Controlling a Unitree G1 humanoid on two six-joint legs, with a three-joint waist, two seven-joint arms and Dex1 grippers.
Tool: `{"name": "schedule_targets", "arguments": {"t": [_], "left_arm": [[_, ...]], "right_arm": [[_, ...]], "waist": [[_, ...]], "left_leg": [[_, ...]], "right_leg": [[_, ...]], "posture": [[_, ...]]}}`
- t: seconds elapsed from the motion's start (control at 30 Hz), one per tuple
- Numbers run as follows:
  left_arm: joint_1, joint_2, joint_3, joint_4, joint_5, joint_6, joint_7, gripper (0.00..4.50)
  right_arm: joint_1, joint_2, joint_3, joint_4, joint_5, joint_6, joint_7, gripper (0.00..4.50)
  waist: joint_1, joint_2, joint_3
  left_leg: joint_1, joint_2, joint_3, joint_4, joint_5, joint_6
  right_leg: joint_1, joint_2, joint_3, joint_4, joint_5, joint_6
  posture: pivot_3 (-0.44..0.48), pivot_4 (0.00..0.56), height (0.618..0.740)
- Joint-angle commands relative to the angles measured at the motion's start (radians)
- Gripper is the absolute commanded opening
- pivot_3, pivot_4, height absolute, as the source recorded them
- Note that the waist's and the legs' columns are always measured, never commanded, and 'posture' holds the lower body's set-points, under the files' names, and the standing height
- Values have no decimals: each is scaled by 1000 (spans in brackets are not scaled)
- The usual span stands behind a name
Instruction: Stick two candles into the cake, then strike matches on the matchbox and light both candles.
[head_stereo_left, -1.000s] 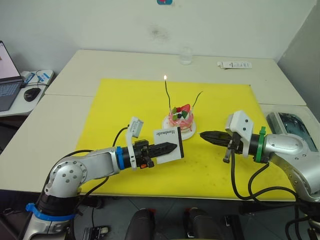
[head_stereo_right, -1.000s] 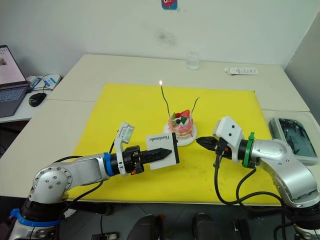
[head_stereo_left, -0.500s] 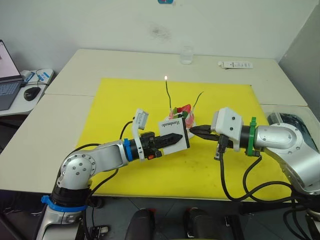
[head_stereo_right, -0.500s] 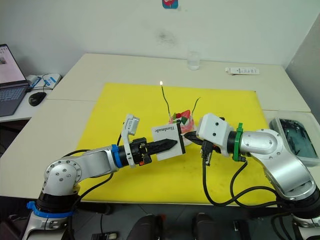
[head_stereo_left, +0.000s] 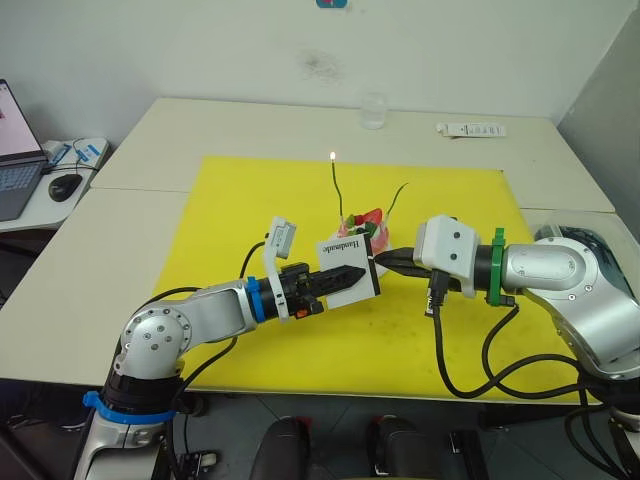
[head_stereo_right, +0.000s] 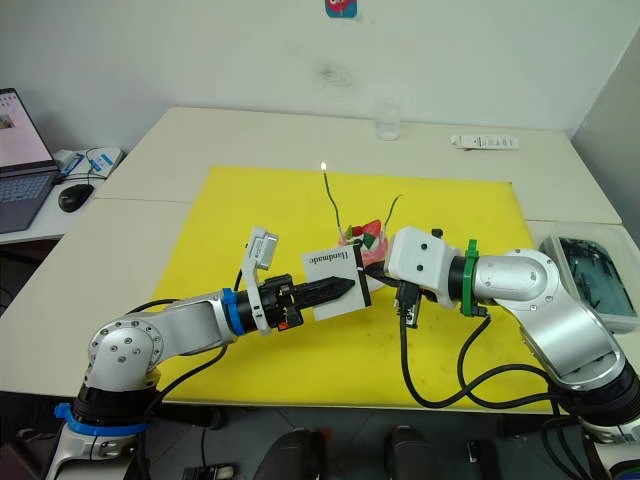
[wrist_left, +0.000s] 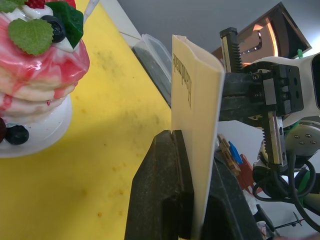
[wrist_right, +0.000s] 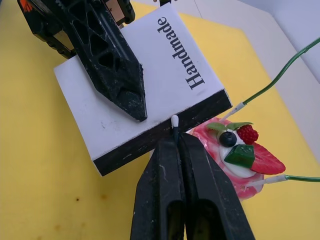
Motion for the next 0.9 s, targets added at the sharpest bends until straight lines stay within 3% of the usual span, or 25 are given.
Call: {"name": "schedule_targets", "arguments": {"t": [0.03, 0.5, 0.63, 0.7, 0.77, 0.9], "left_arm": [[-11, -6, 21, -22, -28, 1, -2, 0], [-48, -20, 47, -20, -113, -23, 12, 0], [-303, -61, 177, 146, -313, -155, 100, 0], [-358, -41, 213, 173, -384, -168, 135, 0], [-343, -25, 219, 157, -433, -150, 162, 0], [-161, 38, 134, 30, -335, -50, 112, 0]], "right_arm": [[-15, -7, 1, -9, -17, -23, 13, 26], [22, -76, 56, 21, -99, -118, 109, 26], [75, -210, 72, -39, -78, -153, 266, 26], [106, -263, 16, -48, -61, -172, 297, 26], [134, -294, -32, -37, -53, -187, 307, 26], [148, -272, -100, 36, -56, -201, 267, 26]], "waist": [[0, 0, 0], [0, 0, 0], [15, -2, 2], [14, -2, 2], [2, 0, 0], [-6, 0, 0]], "left_leg": [[0, 0, 0, 0, 0, 0], [0, 0, 0, 0, 0, 0], [-2, 0, -3, 1, 0, 0], [-4, -1, -5, 3, 0, 0], [-2, -2, -2, 1, 0, 0], [4, -1, 1, 0, -1, 1]], "right_leg": [[0, 0, 0, 0, 0, 0], [0, 0, 0, 0, 0, 0], [-1, 0, -3, 0, 0, -1], [-1, 0, -4, 0, 0, -1], [1, 0, -3, -2, 3, 5], [4, 0, 0, -3, 0, 8]], "posture": [[0, 150, 740], [0, 150, 740], [0, 150, 740], [0, 150, 740], [0, 150, 740], [0, 150, 740]]}}
